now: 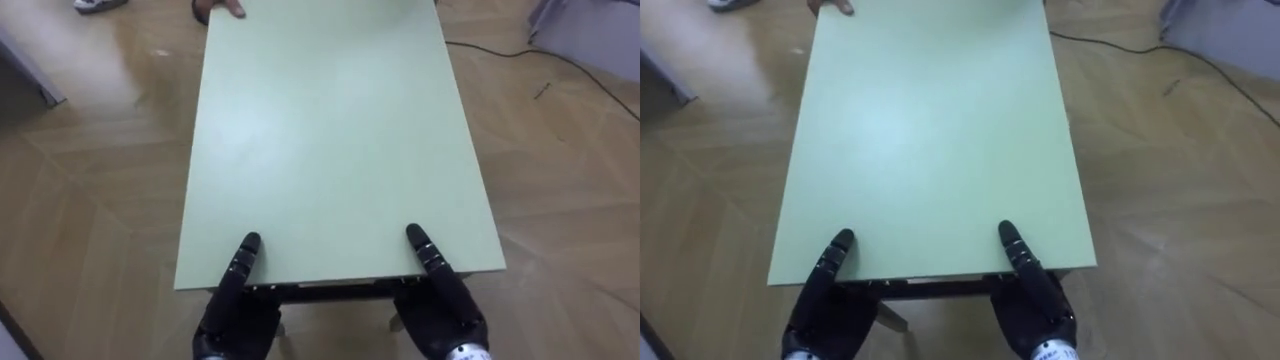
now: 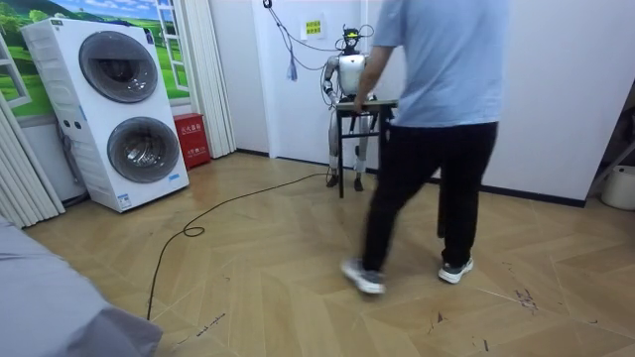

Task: Move table with human

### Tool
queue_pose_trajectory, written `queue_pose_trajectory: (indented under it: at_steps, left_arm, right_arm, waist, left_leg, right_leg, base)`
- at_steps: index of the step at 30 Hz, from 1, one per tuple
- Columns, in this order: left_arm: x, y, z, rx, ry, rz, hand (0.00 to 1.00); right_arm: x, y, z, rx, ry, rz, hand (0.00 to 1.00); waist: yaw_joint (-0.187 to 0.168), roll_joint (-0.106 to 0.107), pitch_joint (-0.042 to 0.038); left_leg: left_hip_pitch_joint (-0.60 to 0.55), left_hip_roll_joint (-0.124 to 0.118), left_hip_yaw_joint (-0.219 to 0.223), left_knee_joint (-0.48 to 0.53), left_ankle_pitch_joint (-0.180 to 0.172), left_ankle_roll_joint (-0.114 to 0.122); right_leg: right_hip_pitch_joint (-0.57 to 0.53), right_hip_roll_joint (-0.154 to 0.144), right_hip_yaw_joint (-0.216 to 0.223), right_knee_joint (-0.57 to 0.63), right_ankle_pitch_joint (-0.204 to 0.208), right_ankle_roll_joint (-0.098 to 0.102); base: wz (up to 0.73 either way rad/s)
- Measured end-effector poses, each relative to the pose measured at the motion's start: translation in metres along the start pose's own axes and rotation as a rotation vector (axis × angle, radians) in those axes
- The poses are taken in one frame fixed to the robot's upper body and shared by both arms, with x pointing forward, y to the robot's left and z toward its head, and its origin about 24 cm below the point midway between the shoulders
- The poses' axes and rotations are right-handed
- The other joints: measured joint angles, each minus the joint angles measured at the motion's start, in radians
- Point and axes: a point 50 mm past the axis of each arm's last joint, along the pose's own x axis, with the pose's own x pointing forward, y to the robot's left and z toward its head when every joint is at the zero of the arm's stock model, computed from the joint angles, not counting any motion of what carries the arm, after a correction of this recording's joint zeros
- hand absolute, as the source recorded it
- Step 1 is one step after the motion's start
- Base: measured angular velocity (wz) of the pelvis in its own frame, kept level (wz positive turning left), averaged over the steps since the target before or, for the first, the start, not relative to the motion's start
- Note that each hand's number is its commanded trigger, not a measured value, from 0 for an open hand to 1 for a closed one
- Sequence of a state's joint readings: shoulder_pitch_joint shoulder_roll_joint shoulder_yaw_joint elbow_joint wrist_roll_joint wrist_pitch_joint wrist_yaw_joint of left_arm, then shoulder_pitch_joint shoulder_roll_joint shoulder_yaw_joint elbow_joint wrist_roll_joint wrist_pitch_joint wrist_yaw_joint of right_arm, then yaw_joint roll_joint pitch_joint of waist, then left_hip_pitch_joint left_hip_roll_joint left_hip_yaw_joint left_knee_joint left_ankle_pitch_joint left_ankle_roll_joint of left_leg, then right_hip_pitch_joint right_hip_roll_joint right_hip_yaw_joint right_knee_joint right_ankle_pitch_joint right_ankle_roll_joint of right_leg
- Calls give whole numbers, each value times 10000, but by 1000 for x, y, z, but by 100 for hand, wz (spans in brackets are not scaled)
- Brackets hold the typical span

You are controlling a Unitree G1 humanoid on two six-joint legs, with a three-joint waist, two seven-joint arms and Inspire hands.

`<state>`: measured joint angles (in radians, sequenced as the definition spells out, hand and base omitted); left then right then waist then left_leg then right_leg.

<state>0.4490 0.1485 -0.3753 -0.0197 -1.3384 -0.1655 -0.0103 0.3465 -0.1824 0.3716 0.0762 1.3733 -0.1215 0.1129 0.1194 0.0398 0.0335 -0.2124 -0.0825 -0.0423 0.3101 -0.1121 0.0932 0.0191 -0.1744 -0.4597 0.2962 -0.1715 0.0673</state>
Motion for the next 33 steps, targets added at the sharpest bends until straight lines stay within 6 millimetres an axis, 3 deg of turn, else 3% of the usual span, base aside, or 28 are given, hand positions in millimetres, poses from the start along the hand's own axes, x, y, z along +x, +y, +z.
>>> queue_pose_trajectory:
  at_steps: [1, 2, 3, 4, 5, 7, 9, 12, 15, 19, 21, 24, 27, 28, 29, 30, 31, 32, 33]
  left_arm:
    - [0, 0, 0, 6, -4, -10, 100]
    - [0, 0, 1, 69, -7, -12, 100]
    - [0, 0, 2, 166, 17, -18, 100]
    - [0, 0, 2, 198, 15, -33, 100]
    - [0, 0, 4, 256, 0, -67, 100]
    - [2, -3, 5, 333, -65, -189, 100]
    - [5, -6, 7, 489, -215, -275, 100]
    - [6, -8, 9, 527, -300, -383, 100]
    - [7, -9, 11, 527, -367, -330, 100]
    - [7, -11, 13, 424, -456, -208, 100]
    - [7, -12, 13, 400, -488, -238, 100]
    - [9, -13, 16, 383, -549, -313, 100]
    - [12, -16, 17, 490, -492, -427, 100]
    - [14, -18, 19, 593, -466, -517, 100]
    - [16, -18, 17, 535, -421, -514, 100]
    - [17, -18, 21, 477, -564, -460, 100]
    - [17, -17, 22, 461, -551, -439, 100]
    - [17, -16, 24, 473, -529, -418, 100]
    - [17, -15, 24, 475, -492, -368, 100]
  right_arm:
    - [0, 1, -1, 54, -4, 18, 100]
    - [-1, 0, -2, 96, -21, -18, 100]
    - [-2, -1, -3, 124, -22, -56, 100]
    - [-3, -1, -2, 112, -19, -68, 100]
    - [-3, -1, -3, 151, -26, -48, 100]
    - [-2, 1, -3, 230, -52, -2, 100]
    - [-1, 3, -5, 478, -88, -11, 100]
    - [3, 5, -4, 542, -78, 44, 100]
    - [6, 8, -4, 493, -18, 81, 100]
    - [12, 13, -1, 290, 63, 178, 100]
    - [13, 14, -1, 268, 60, 214, 100]
    - [15, 16, -2, 293, 87, 322, 100]
    - [14, 17, -3, 382, 31, 319, 100]
    - [15, 18, -4, 450, -27, 349, 100]
    - [16, 17, -2, 397, -69, 353, 100]
    - [20, 19, -2, 303, -42, 402, 100]
    - [21, 19, -3, 352, -38, 380, 100]
    - [21, 18, -5, 386, 7, 379, 100]
    - [21, 18, -5, 387, 44, 367, 100]
  waist:
    - [-94, -29, 19]
    - [-247, -115, 61]
    - [-414, -169, 49]
    - [-508, -197, 37]
    - [-667, -224, 19]
    - [-846, -214, 15]
    - [-843, -252, 5]
    - [-561, -277, 13]
    - [-314, -327, 21]
    - [-233, -396, 15]
    - [55, -438, -6]
    - [184, -433, -7]
    - [137, -362, -1]
    - [-94, -360, -2]
    - [-462, -342, -35]
    - [-916, -334, 15]
    - [-948, -365, 8]
    - [-876, -433, -4]
    - [-898, -403, 8]
  left_leg:
    - [-39, -110, -187, 28, 51, 31]
    - [-90, -354, -540, 47, 153, 74]
    - [-207, -640, -1016, 121, 227, 108]
    - [-261, -793, -1260, 143, 232, 109]
    - [-324, -1096, -1744, 90, 408, 10]
    - [-398, -1290, -2206, 4, 770, 107]
    - [-364, -1518, -2800, -134, 1005, 95]
    - [-328, -1579, -3057, -463, 1291, 73]
    - [-362, -1595, -3312, -588, 1416, 19]
    - [-437, -1704, -3749, -624, 1530, -72]
    - [-433, -1717, -4009, -726, 1608, -92]
    - [-431, -1744, -4404, -791, 1744, -125]
    - [-349, -1804, -5233, -980, 2018, -324]
    - [-264, -1869, -5660, -1423, 2335, -599]
    - [-332, -1825, -5100, -1892, 2565, -1229]
    - [-940, -1142, -2003, -775, 1564, -981]
    - [-1040, -631, -748, -112, 973, -713]
    - [-1005, 449, 865, 878, -173, -714]
    - [-967, 1182, 1521, 1515, -828, -806]
  right_leg:
    - [-17, 2, 100, 37, -65, -4]
    - [-58, 21, 494, 165, -298, -48]
    - [-93, 109, 945, 179, -616, -240]
    - [-110, 174, 1149, 154, -811, -315]
    - [-118, 261, 1364, 65, -1137, -307]
    - [-71, 417, 1514, -81, -1209, -184]
    - [-61, 773, 2438, -123, -1118, -353]
    - [10, 1052, 3148, -474, -938, -568]
    - [70, 1195, 3185, -689, -725, -739]
    - [89, 1328, 3243, -781, -683, -809]
    - [58, 1411, 3315, -769, -596, -882]
    - [54, 1529, 3252, -757, -516, -918]
    - [54, 1941, 3180, -922, -328, -1145]
    - [-39, 2302, 3231, -1494, -58, -1364]
    - [-103, 2069, 2647, -1655, 117, -1500]
    - [-84, 1915, 2061, -1634, 121, -1498]
    - [-30, 1890, 1921, -1582, 90, -1506]
    - [-2, 1894, 1771, -1451, -48, -1455]
    - [-14, 1913, 1570, -1076, -340, -1363]
  base:
    - [98]
    - [107]
    - [108]
    - [111]
    - [87]
    - [99]
    - [90]
    - [40]
    - [26]
    - [34]
    - [25]
    - [39]
    - [80]
    - [126]
    - [159]
    - [124]
    - [85]
    - [53]
    - [52]
